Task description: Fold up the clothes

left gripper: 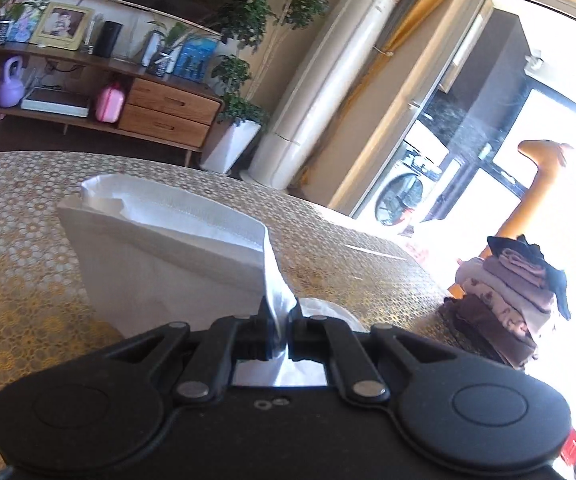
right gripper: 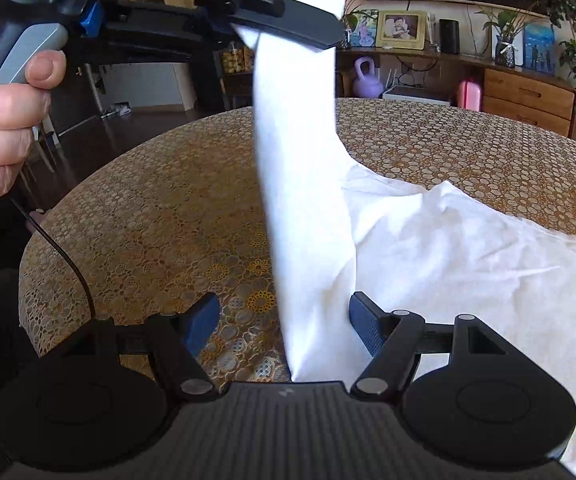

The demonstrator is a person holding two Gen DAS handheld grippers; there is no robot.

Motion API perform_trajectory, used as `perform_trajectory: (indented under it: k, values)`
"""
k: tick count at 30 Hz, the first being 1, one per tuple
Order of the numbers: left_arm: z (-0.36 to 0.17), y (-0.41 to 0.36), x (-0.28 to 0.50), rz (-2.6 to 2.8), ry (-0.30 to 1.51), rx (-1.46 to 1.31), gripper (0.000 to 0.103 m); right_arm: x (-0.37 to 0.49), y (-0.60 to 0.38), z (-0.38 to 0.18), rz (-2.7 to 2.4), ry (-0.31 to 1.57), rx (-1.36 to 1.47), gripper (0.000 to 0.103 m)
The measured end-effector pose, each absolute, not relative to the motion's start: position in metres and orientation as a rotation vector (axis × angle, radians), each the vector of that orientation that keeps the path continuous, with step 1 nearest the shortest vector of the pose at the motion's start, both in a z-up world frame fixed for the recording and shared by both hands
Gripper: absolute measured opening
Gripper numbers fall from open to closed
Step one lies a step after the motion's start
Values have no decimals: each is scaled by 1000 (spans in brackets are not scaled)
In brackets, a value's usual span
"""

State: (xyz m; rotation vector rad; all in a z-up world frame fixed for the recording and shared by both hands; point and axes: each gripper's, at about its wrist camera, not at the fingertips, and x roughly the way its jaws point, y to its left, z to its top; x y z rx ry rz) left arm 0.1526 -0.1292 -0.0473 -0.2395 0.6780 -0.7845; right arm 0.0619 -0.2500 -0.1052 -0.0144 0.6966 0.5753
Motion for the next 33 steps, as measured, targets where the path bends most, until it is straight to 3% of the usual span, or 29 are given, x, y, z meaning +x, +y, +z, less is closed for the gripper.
perform_trajectory:
  k: [20, 33]
  values:
    - [-115, -271, 168, -1125, 1003, -15, 103, 44, -318, -118, 531, 715, 383, 71]
    - [-131, -286, 172, -1136, 1038, 103, 103, 24, -358, -99, 523, 739, 298, 71]
